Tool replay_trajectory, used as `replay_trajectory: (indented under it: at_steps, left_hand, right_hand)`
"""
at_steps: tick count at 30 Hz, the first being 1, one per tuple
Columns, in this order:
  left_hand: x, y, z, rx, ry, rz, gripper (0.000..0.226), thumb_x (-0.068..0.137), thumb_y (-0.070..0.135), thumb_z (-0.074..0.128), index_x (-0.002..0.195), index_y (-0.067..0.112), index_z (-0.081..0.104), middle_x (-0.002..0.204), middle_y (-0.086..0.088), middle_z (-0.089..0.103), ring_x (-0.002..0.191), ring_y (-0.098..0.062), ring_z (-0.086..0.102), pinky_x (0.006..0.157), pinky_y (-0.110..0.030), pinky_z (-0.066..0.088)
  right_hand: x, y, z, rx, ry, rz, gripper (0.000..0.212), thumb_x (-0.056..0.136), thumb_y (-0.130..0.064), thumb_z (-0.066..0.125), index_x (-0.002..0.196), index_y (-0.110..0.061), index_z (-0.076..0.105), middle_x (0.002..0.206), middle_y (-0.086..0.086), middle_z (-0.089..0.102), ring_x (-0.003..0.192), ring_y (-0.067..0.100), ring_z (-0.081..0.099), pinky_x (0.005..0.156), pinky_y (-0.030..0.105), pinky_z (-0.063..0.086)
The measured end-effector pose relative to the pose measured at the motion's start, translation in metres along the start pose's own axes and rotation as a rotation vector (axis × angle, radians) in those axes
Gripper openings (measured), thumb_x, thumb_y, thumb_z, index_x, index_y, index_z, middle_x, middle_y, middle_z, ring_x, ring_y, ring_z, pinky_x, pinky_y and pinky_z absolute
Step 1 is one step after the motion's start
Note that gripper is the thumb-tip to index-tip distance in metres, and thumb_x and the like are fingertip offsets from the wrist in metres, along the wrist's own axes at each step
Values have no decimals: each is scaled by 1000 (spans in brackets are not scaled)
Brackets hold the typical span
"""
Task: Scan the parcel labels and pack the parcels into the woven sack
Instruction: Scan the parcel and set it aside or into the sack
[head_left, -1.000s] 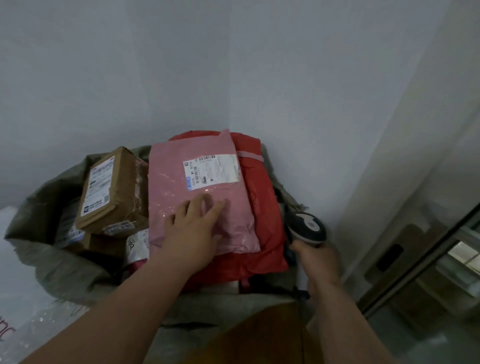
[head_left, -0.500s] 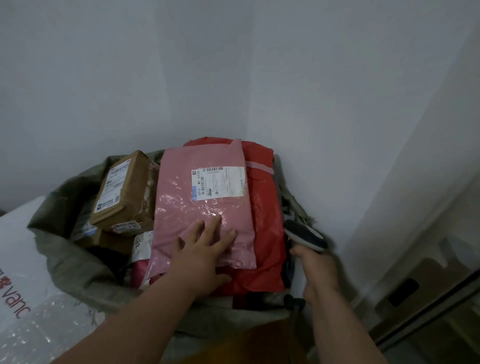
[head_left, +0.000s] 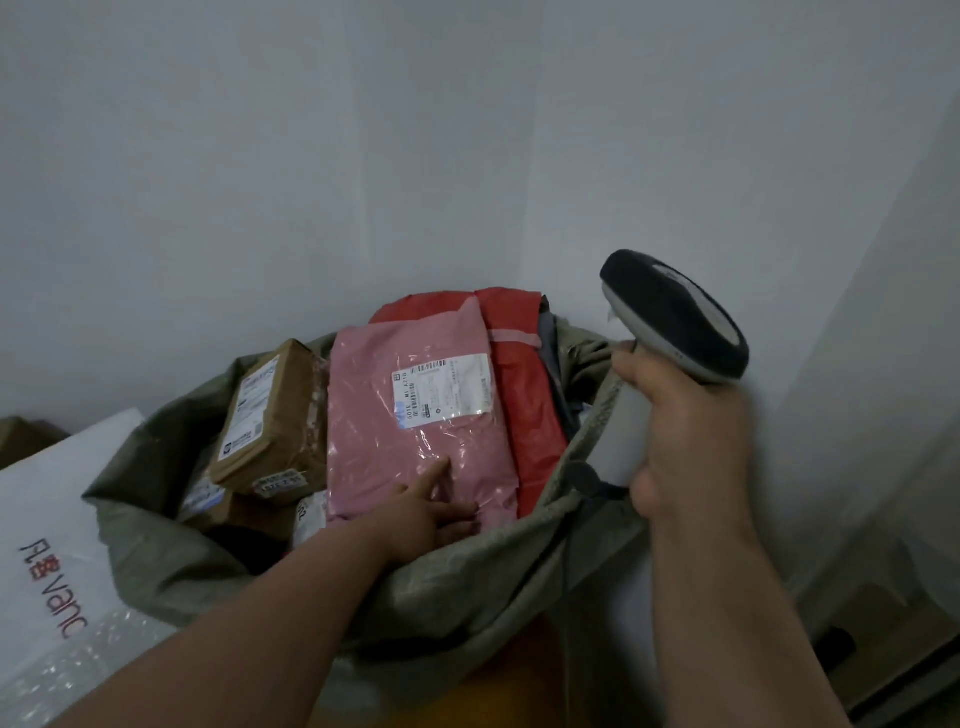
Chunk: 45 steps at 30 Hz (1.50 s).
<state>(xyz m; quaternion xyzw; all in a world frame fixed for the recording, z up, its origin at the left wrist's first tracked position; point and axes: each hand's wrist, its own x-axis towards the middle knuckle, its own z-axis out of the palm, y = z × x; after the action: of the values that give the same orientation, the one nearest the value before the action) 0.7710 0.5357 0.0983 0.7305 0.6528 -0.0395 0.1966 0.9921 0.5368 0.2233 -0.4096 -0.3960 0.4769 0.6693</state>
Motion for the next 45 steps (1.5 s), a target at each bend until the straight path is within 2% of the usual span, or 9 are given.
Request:
replay_trajectory:
  at_steps: [8,16,18,23,25,28,32,36,45]
  left_hand:
    - [-12,9,18,-112,-143,10,73,96,62,43,158,36,15,164,10,-22,152,-35,-3,123,-54,6]
    - [0,5,-8,-383,-40,49,76,104,30,47,150,25,-14,165,-10,-12,153,-31,1,124,-43,8]
    - [6,9,2,-331,-56,44,71,105,32,44,155,20,-6,165,-10,-15,154,-27,-5,124,-38,3]
    - [14,31,26,-545,-47,-38,67,99,61,34,157,26,27,165,6,-18,154,-24,-1,122,-40,4]
    - [11,36,26,-613,-18,-52,71,96,65,41,155,28,32,165,10,-16,154,-25,1,122,-42,8]
    - [2,34,18,-619,30,-33,68,96,61,46,154,28,35,166,11,-9,153,-24,8,121,-41,13]
    - [-17,27,4,-616,161,-17,59,98,46,55,150,22,42,162,3,27,146,-19,31,111,-24,22]
    - [-42,15,-4,-555,222,-50,51,98,36,59,146,19,49,141,-4,57,119,-14,55,93,-17,35]
    - [-122,-20,20,-41,-222,-91,59,100,64,26,145,31,46,147,-5,50,135,-27,45,114,-49,28]
  right_hand:
    - [-6,8,31,-120,-43,120,13,71,-4,78,66,-16,75,64,3,68,67,25,64,64,38,52]
    - [5,-52,59,0,-129,-221,9,59,-19,74,53,-25,72,57,-10,64,55,6,63,51,23,53]
    - [10,-42,53,-70,-92,-173,1,57,-21,75,57,-21,74,58,-7,65,60,13,64,56,31,53]
    - [7,0,27,-388,-50,9,41,54,-25,72,86,1,71,88,27,71,88,46,68,64,52,56]
    - [7,6,20,-443,-33,-30,37,62,-20,74,86,7,68,85,30,69,83,50,65,59,44,51]
    - [8,2,16,-539,-13,-153,17,74,-12,74,78,3,67,69,18,62,61,31,56,60,37,43]
    - [-4,-7,25,-582,-49,-250,17,74,-17,75,69,-16,58,94,16,62,80,27,54,71,35,45]
    - [-24,-11,37,-565,-241,-175,15,73,-12,76,66,-13,64,53,-14,58,56,7,51,48,16,40]
    - [-105,16,59,-549,-335,143,6,73,-10,74,68,-7,73,64,5,67,68,20,61,67,34,50]
